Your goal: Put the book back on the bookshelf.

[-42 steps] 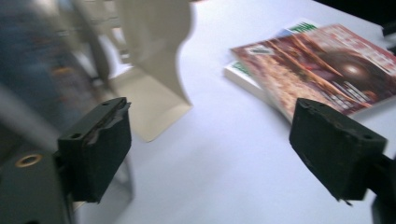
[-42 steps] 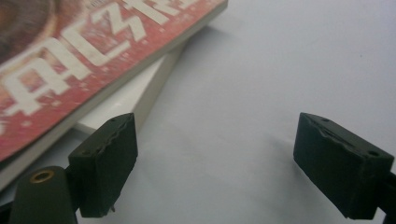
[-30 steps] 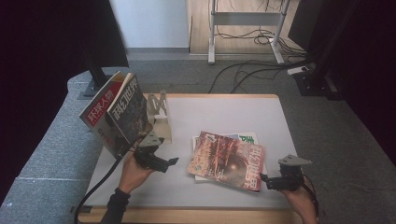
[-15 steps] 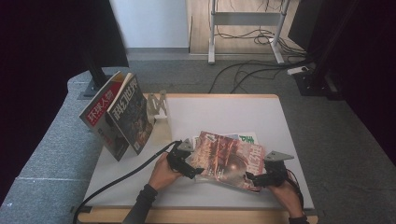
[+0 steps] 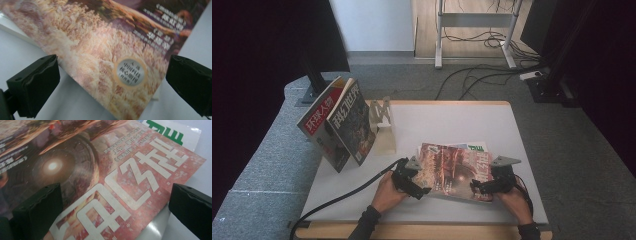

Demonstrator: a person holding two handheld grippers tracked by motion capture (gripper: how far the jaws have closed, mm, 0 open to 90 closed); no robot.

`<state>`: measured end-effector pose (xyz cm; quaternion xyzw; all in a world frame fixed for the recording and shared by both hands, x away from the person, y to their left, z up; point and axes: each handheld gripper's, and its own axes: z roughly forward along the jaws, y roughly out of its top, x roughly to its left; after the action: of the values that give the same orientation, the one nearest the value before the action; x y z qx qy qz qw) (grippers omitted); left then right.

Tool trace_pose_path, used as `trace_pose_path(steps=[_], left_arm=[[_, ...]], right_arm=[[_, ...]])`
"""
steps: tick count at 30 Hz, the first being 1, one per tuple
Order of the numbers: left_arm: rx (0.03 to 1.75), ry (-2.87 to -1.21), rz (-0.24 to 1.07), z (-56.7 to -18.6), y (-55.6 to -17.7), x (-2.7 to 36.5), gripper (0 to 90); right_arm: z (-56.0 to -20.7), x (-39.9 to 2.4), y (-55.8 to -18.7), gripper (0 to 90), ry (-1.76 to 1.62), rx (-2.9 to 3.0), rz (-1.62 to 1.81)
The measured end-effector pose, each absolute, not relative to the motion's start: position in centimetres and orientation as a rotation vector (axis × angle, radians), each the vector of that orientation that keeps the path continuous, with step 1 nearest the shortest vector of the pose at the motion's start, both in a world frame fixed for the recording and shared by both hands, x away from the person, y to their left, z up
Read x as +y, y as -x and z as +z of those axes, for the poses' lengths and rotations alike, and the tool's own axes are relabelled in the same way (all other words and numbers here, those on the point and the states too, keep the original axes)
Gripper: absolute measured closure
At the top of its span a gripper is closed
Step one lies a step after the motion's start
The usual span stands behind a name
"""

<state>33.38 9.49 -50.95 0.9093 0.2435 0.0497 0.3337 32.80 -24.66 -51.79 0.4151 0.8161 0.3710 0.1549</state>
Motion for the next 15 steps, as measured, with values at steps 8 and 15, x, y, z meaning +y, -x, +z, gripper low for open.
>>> trace_pose_path(steps=[8,15], left_arm=[[0.623,-2.342,0.068,-49.5,-32.9,10.7,0.4],[0.62,-2.359,0.179,-48.4,-37.8,10.5,0.0]], right_arm=[[-51.6,-23.4,-35.5,0.0,-1.158,2.384,1.046],[-51.5,-22.5,-36.5,0.0,-1.132,2.419,1.037]])
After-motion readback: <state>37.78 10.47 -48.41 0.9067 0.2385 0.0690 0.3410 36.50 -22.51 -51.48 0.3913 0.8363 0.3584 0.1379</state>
